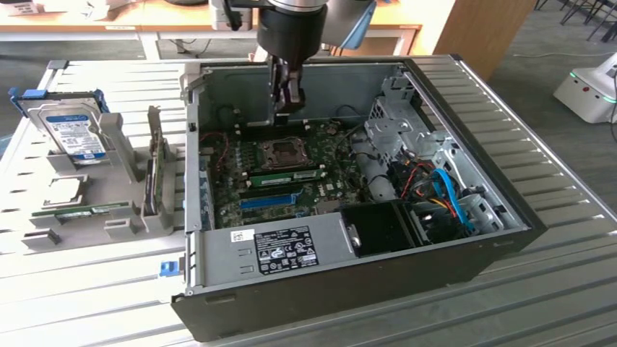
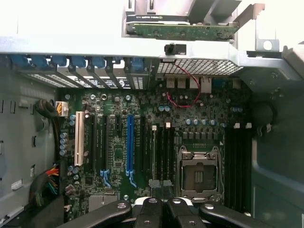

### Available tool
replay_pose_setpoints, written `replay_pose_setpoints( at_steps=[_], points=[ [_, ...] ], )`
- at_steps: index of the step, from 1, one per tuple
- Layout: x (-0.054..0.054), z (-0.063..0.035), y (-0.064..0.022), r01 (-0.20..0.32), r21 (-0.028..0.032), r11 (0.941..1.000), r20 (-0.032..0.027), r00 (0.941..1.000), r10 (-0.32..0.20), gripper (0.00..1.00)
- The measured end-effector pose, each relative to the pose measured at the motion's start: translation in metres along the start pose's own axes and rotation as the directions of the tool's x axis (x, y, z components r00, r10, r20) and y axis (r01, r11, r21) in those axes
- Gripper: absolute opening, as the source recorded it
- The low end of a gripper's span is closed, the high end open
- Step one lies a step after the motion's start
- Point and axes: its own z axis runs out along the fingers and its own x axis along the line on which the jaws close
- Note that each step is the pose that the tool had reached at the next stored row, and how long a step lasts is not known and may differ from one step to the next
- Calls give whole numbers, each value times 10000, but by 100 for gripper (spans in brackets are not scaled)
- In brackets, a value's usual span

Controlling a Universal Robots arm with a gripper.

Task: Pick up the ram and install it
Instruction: 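Press down the ram until it locks into place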

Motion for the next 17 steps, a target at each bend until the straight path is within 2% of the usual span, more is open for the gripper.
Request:
replay_pose_setpoints(
  at_steps=[11, 17],
  points=[
    [-1, -8, -172, -2, -41, 10000, -4, 10000, 2, 11],
    [-1, -10, -228, -2, -53, 10000, -9, 10000, 2, 11]
  ],
)
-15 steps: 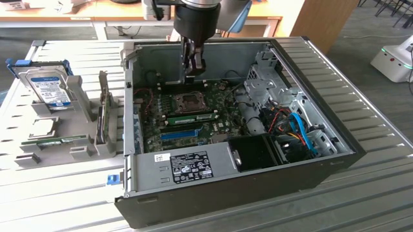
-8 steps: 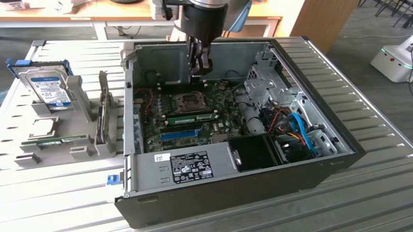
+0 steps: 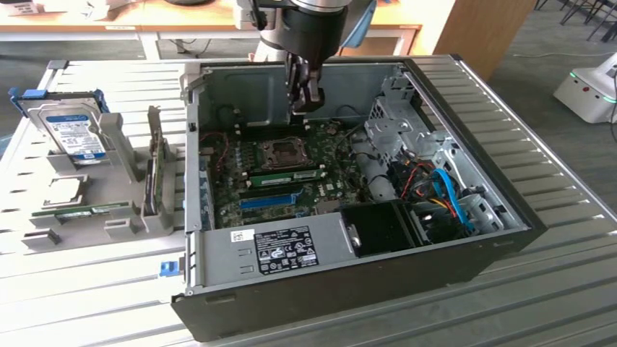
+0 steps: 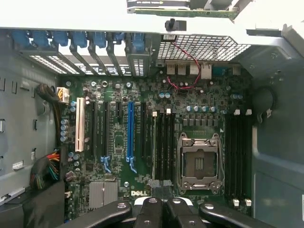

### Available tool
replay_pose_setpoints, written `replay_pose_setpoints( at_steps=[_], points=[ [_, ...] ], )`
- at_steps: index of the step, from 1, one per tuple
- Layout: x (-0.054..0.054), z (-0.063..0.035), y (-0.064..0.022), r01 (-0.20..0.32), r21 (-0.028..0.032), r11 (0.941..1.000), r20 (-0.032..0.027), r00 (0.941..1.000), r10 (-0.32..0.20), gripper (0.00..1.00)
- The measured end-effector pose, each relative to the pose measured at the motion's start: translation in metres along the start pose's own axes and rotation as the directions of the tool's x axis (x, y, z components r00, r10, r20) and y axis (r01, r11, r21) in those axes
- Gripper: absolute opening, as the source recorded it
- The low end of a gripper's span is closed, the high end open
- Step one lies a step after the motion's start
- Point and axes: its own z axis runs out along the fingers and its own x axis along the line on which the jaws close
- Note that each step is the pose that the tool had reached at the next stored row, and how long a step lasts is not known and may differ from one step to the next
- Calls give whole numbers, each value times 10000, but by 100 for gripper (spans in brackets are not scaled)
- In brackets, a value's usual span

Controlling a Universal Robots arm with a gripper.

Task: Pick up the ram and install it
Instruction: 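Press down the ram until it locks into place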

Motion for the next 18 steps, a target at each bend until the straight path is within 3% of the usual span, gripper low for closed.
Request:
replay_pose_setpoints(
  at_steps=[11, 18],
  points=[
    [0, 1, 8, 4, 28, 10000, 4, 10000, -4, 11],
    [0, 0, 8, 83, 63, 9999, 64, 9999, -84, 11]
  ],
)
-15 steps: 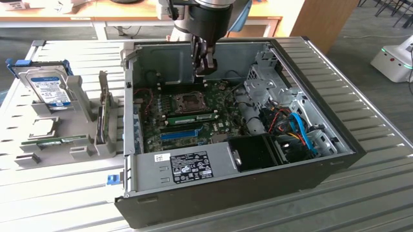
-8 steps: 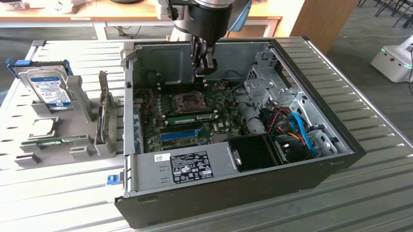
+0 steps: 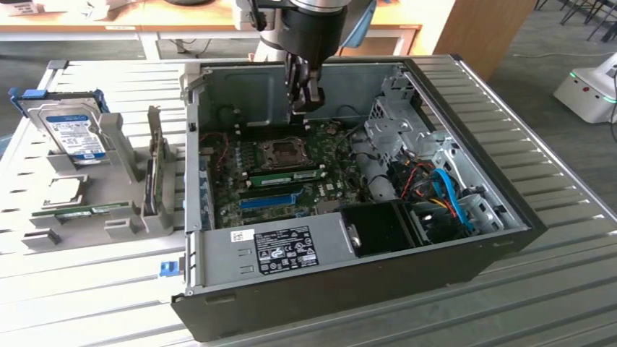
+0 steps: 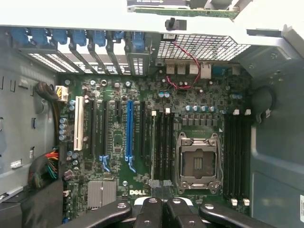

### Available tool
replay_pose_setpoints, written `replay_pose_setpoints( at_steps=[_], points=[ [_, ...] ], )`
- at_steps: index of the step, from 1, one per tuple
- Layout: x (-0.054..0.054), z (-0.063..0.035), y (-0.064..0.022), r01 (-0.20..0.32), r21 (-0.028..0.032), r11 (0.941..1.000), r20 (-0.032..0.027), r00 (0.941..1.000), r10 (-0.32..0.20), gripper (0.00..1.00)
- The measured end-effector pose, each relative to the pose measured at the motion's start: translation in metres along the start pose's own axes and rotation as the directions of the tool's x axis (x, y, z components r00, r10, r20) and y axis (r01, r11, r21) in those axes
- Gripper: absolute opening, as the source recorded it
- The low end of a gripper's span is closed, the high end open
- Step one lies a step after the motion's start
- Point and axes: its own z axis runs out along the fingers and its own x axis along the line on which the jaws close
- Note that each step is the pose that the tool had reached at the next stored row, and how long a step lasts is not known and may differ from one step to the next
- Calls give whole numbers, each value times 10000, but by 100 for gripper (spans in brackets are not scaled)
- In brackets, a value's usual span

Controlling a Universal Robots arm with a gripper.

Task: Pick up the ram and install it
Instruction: 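Press down the ram until it locks into place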

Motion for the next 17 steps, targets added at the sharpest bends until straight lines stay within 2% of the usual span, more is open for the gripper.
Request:
replay_pose_setpoints(
  at_steps=[6, 12, 17],
  points=[
    [0, 0, -2, 21, 1, 10000, 9, 10000, -21, 11],
    [1, -3, -59, 21, 1, 10000, 9, 10000, -21, 11],
    [0, -3, -74, 28, 3, 10000, 9, 10000, -28, 11]
  ],
)
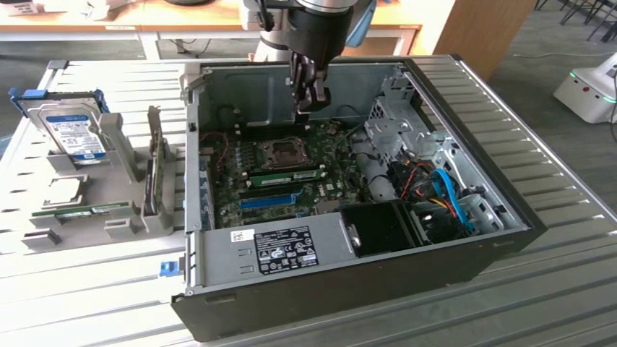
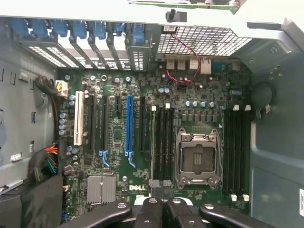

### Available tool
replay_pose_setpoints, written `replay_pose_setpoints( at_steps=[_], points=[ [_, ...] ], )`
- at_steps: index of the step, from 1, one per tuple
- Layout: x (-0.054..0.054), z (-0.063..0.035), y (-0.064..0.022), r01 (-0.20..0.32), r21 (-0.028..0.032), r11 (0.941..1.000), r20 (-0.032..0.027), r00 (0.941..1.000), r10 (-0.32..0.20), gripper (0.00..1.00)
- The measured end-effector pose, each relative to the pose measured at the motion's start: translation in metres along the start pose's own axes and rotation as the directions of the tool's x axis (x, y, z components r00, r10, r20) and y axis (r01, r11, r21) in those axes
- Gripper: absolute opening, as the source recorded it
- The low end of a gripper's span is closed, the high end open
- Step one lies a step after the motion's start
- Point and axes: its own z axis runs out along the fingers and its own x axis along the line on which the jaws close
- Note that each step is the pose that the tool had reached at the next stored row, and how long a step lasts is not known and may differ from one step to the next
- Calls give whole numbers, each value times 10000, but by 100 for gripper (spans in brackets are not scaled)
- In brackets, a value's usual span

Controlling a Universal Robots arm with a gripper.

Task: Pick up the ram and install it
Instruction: 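Press down the ram until it locks into place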

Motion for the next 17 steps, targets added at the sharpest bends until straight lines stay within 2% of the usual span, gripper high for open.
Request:
replay_pose_setpoints(
  at_steps=[17],
  points=[
    [0, 1, -3, 67, 13, 10000, -3, 10000, -67, 11]
  ],
)
